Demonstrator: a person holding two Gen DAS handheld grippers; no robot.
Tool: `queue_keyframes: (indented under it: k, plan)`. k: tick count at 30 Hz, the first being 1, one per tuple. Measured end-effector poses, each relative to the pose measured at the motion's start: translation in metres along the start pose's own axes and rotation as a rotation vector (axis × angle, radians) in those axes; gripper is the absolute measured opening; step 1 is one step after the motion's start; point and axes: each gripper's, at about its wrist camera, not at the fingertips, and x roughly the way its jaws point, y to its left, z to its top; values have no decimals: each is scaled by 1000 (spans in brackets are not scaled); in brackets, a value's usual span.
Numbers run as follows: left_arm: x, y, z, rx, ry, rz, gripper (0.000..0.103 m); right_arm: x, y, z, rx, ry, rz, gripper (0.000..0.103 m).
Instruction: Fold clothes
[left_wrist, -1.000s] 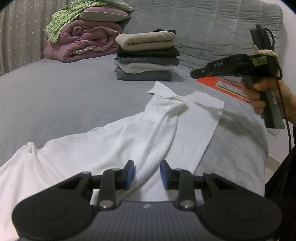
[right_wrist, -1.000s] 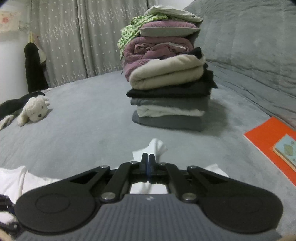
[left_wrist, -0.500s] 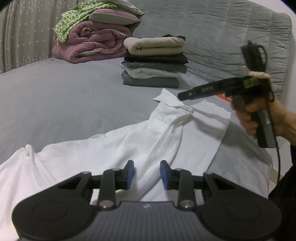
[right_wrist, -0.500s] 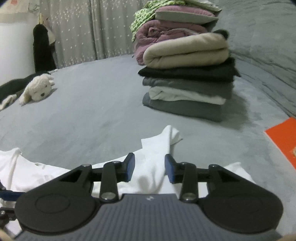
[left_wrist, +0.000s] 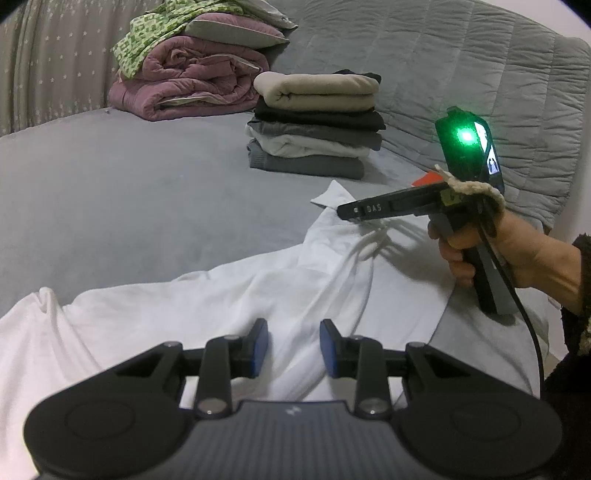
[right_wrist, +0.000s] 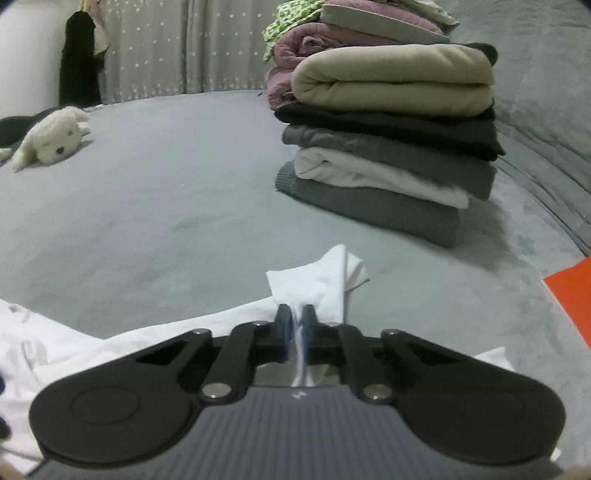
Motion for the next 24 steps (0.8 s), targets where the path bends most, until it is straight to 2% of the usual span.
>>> queue_keyframes:
  k: [7,14,24]
  plan:
    - [-1,-5,-2,17,-8,27,31,-19,-18,7,103,-68,-45,2]
    - [-7,-13,0,40,-20,50,31,-53,-42,15,204,-132,-35,2]
    - [-3,-32,4,124,-10,102,31,-71,-68,8,286,-128,11,2]
